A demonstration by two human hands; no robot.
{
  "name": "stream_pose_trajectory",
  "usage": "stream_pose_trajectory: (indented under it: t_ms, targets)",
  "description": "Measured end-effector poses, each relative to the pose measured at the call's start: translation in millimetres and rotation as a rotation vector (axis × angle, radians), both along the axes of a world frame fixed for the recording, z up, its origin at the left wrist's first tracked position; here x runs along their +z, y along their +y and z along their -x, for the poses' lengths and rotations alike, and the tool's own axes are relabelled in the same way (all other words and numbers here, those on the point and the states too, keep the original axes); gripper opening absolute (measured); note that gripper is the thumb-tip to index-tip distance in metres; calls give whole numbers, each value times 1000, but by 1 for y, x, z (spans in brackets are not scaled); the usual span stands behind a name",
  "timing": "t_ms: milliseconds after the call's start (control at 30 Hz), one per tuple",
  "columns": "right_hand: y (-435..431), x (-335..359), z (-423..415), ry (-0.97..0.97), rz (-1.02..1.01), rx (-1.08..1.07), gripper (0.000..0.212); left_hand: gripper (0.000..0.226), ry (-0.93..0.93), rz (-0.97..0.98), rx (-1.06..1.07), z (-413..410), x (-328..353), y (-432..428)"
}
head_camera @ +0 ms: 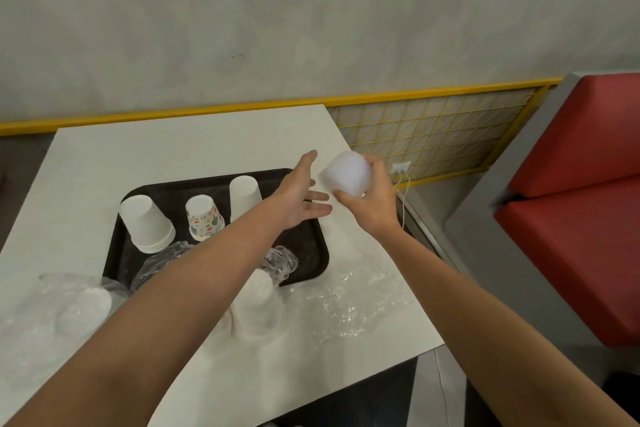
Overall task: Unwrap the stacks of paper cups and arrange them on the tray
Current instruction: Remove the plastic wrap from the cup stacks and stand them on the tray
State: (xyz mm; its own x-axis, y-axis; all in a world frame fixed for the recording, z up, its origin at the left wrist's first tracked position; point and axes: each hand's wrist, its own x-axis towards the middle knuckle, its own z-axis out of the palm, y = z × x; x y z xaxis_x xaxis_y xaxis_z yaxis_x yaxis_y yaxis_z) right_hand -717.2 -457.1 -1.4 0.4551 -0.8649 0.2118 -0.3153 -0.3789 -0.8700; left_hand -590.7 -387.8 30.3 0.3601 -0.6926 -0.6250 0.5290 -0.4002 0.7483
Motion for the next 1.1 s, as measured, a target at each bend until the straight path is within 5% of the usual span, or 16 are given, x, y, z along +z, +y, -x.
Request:
stream_pose_trajectory:
  t_ms: [300,500,600,733,900,1100]
  targets:
    - [-6,-11,-28,102,213,220,70,51,-75,12,-38,-18,-2,-3]
    - [-37,-17,-43,189,307,409,67,52,101,12,81,-31,-3,-16]
    - [-52,-16,-51,237,313,564,74,26,75,-2,101,-38,-4,-24]
    - [-73,-16,-64,221,-76,687,97,11,61,14,150,-45,-14,-28]
    - [-90,-16,-75,209,-898,572,52,14,-30,7,190,-51,-31,-32]
    - [-95,-37,-89,161,-997,540,34,16,-165,-80,178,-51,-41,-32]
